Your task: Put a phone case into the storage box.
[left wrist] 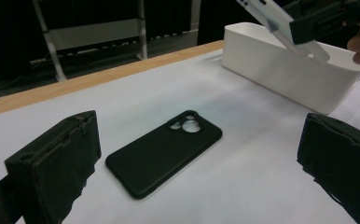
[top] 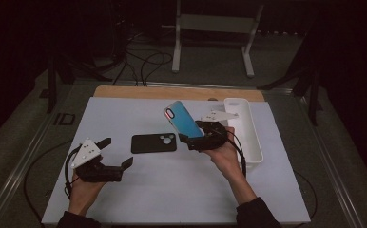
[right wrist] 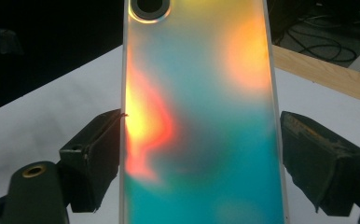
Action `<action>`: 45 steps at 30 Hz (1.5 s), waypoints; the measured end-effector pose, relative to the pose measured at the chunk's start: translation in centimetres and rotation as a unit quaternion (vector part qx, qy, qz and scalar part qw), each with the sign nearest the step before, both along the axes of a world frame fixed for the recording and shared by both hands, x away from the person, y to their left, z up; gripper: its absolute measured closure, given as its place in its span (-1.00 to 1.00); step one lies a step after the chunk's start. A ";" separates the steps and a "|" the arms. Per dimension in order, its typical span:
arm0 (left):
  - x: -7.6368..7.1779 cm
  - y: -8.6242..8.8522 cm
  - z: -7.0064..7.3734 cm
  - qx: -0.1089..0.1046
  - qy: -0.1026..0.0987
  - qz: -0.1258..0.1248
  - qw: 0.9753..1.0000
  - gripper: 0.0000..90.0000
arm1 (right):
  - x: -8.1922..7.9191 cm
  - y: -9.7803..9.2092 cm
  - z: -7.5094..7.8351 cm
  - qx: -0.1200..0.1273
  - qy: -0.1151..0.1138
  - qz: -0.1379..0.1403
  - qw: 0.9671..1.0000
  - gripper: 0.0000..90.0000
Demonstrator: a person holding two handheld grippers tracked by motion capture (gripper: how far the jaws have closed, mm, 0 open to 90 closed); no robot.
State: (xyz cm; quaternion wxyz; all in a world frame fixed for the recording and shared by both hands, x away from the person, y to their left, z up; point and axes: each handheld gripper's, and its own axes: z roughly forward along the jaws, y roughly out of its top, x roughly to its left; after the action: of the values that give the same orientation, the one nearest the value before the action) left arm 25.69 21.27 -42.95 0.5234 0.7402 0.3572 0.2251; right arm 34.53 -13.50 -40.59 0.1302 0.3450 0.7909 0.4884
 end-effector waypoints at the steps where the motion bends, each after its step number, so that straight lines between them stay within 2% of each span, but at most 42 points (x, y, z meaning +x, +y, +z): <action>1: 0.1 -0.2 0.1 -0.001 0.000 -0.002 1.000 -1.00 | -0.2 0.1 -0.1 0.000 -0.001 0.001 1.000 -0.63; 8: 0.9 -1.9 0.8 -0.004 0.002 -0.025 1.000 -0.95 | -1.2 0.6 -0.6 0.007 -0.005 0.008 1.000 -0.63; 12: 1.2 -2.4 1.0 -0.004 0.003 -0.029 1.000 -0.93 | -1.5 0.9 -0.9 0.011 -0.007 0.012 1.000 -0.63; 13: 1.7 -3.2 1.2 -0.008 0.009 -0.035 0.999 -0.90 | -1.8 1.2 -1.0 0.014 -0.008 0.016 1.000 -0.63; 16: 2.1 -4.0 1.3 -0.011 0.015 -0.040 0.999 -0.85 | -2.1 1.6 -1.0 0.014 -0.013 0.021 1.000 -0.63; 25: 3.0 -5.7 2.0 -0.031 0.033 -0.043 0.998 -0.56 | -2.8 2.6 -1.4 0.015 -0.021 0.031 0.999 -0.63; 29: 3.6 -6.2 2.1 -0.049 0.049 -0.051 0.996 -0.40 | -3.1 3.1 -1.6 0.012 -0.028 0.036 0.999 -0.63; 34: 4.1 -6.9 2.0 -0.061 0.062 -0.062 0.994 -0.21 | -3.5 3.8 -1.7 0.014 -0.035 0.040 0.998 -0.63; 39: 4.4 -7.3 1.9 -0.078 0.075 -0.070 0.992 0.12 | -4.0 4.5 -1.8 0.013 -0.045 0.045 0.998 -0.63; 45: 4.4 -8.2 1.9 -0.081 0.083 -0.076 0.990 0.35 | -4.4 5.3 -2.0 0.018 -0.062 0.039 0.997 -0.63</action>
State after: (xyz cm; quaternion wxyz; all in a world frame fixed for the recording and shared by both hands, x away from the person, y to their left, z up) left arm 30.08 13.03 -41.09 0.5656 0.7364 0.3593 0.0932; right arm 30.10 -8.21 -42.56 0.1535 0.2856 0.7854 0.5273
